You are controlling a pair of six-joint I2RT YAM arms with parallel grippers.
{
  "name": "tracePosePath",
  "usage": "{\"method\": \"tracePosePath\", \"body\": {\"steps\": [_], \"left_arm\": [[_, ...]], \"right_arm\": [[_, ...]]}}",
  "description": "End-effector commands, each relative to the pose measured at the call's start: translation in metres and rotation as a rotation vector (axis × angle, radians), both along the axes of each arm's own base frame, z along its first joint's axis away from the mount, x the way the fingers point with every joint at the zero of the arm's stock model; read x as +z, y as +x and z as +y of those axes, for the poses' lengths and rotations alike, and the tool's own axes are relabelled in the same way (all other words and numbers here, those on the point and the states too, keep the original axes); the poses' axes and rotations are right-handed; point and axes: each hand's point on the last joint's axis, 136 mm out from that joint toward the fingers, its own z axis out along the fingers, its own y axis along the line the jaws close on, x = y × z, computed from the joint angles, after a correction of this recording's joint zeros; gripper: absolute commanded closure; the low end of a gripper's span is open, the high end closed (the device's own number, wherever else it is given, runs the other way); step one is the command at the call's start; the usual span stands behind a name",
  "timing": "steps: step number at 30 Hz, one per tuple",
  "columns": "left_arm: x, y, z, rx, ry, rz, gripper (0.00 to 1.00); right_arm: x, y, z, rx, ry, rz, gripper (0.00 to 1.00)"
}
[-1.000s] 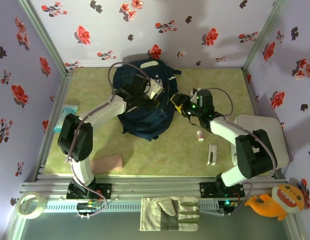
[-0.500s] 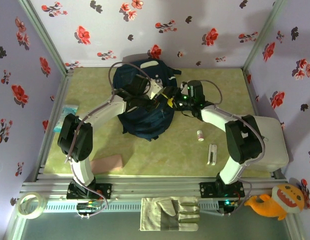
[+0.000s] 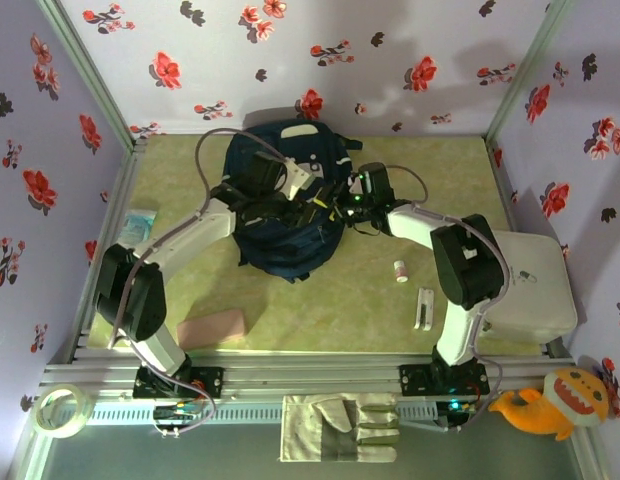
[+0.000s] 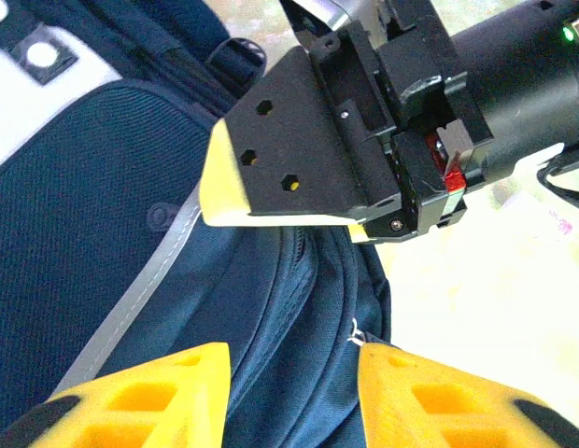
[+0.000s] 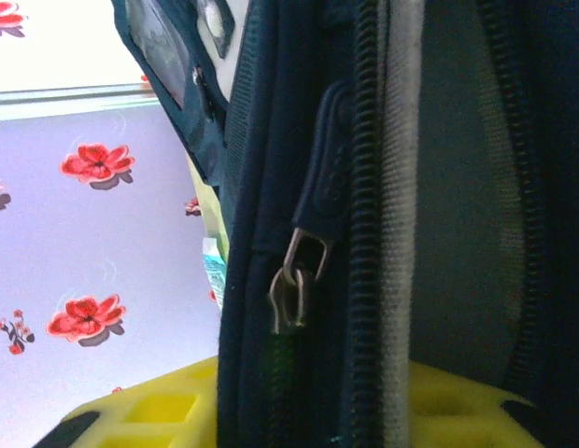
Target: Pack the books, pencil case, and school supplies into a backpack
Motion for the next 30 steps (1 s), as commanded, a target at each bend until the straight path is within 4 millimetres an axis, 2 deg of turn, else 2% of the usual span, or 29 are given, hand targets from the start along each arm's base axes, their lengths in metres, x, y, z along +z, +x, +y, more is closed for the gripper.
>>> {"method": "tracePosePath", "body": {"steps": [1, 3, 8, 11, 15, 19, 22, 25, 30], "left_arm": [[0.0, -0.007, 0.009, 0.147, -0.082, 0.135, 0.56], [-0.008, -0.01, 0.013, 0.243, -0.116, 0.215, 0.56], [-0.022, -0.028, 0.019, 0.408, -0.179, 0.325, 0.53], [-0.027, -0.037, 0.018, 0.445, -0.183, 0.353, 0.53], [-0.028, -0.043, 0.005, 0.437, -0.221, 0.372, 0.53], [-0.027, -0.042, -0.005, 0.427, -0.231, 0.365, 0.54], [-0.03, -0.033, 0.004, 0.514, -0.231, 0.328, 0.58], [-0.027, -0.027, 0.002, 0.517, -0.255, 0.305, 0.59], [-0.039, -0.024, -0.004, 0.519, -0.241, 0.338, 0.61]], "right_arm": [[0.017, 0.002, 0.019, 0.05, 0.039, -0.05, 0.75], [0.024, 0.005, 0.023, 0.045, 0.059, -0.076, 0.81], [0.04, 0.013, 0.032, 0.02, 0.122, -0.118, 0.85], [0.045, 0.016, 0.037, 0.01, 0.158, -0.127, 0.87], [0.048, 0.015, 0.041, 0.014, 0.178, -0.13, 0.89], [0.049, 0.014, 0.041, 0.011, 0.172, -0.135, 0.9], [0.05, 0.013, 0.04, 0.007, 0.169, -0.14, 0.9], [0.051, 0.012, 0.041, 0.011, 0.17, -0.14, 0.9], [0.053, 0.011, 0.043, 0.013, 0.173, -0.147, 0.9]]}}
